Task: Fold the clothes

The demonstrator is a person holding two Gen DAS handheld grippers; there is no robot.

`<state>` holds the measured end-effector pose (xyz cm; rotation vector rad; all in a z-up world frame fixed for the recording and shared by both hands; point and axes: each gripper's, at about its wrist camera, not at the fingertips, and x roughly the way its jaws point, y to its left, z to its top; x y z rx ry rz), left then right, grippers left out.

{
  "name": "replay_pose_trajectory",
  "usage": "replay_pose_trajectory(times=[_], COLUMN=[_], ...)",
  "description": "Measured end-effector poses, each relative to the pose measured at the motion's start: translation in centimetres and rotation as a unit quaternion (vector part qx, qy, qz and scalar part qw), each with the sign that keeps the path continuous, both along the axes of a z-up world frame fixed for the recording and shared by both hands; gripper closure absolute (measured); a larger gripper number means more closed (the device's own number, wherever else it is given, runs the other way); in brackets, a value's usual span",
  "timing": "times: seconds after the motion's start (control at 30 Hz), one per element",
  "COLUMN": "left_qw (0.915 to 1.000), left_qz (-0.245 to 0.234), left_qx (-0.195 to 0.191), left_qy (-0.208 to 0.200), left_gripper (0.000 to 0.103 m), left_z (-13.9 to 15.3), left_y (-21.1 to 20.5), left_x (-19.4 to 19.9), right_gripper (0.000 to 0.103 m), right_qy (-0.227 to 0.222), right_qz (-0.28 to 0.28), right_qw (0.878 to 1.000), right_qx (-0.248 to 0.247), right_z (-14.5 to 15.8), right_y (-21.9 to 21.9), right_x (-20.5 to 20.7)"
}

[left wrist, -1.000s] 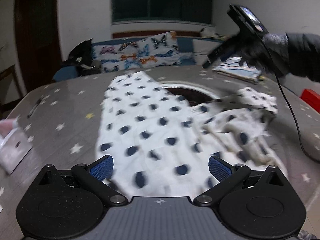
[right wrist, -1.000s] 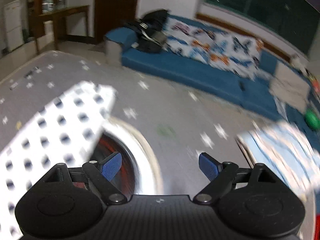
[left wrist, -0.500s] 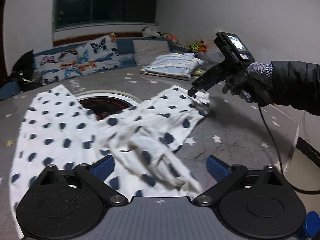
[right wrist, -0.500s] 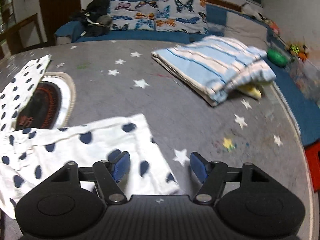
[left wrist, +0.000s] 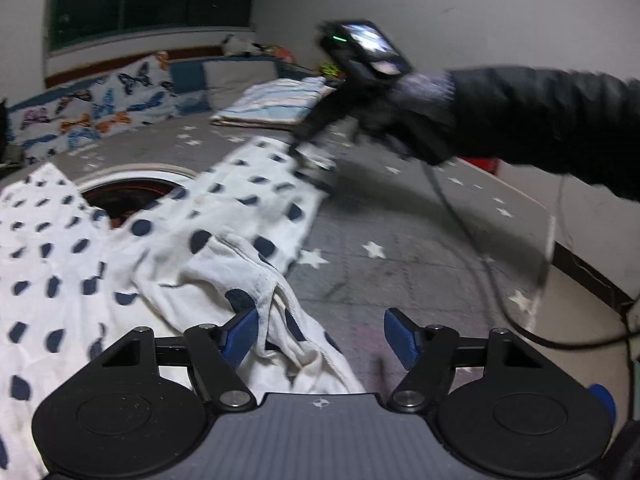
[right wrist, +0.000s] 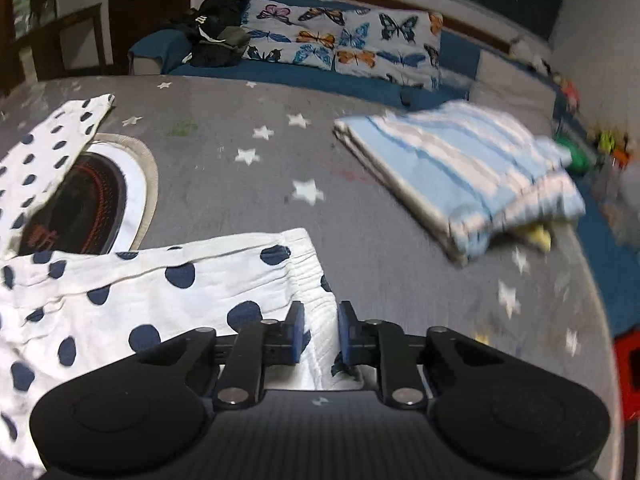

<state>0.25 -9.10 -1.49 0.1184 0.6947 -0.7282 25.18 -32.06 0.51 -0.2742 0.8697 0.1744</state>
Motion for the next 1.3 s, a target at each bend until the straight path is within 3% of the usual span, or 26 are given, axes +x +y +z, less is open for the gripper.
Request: replay_pose_trajectory(times=[0.1,0.37,0.6,0.67,0.73,0.93,1.1,1.3], left_qw=[0.9997,0.9957,0.9939,0.9941,0.9942,0.9943,0.9944,0.9941], left_qz=[-0.022,-0.076,-0.088,-0.085,-0.082,-0.086,-0.087,-0.091], left_qx=[-0.006,-0.036,-0.049,-0.051,-0.053,-0.049,-0.047,-0.046], left_qy=[0.012,0.038,0.044,0.045,0.045,0.040,0.038,0.037], left_gripper=[0.031,0.031,0.029,0.029,0.026,0.022,0.017,0.016], left_z=[-0.4,-1.2,-1.4,-1.3,-1.3,-1.4,-1.5,-1.7], left_y=[-0.2,0.3,0.8,0.9,1.0,0.8,0.7,0.5], left_x=[0.1,-0.1,0.0,0.3,0.6,0.5,0.6,0.5], right_gripper=[0.099,0.099,0.098,0.095,0.086,0.073,0.066,0.049], right_qy=[-0.016,-0.027,-0.029,-0.023,-0.022,0.018,0.056,0.033], right_qz=[0.005,0.020,0.011,0.016,0.026,0.041,0.000,-0.022], right_qw=[1.000,0.996,0.997,0.998,0.999,0.997,0.990,0.994], right_qx=[-0.026,-0.077,-0.064,-0.052,-0.034,0.060,0.127,0.100], right_z=[0.2,-1.5,-2.1,-1.5,-0.5,0.8,-0.1,-1.5], right_y=[1.8,6.7,7.6,7.2,6.8,4.9,3.2,3.9], right_x=[2.3,9.1,13.2,13.3,12.1,7.4,5.2,6.7])
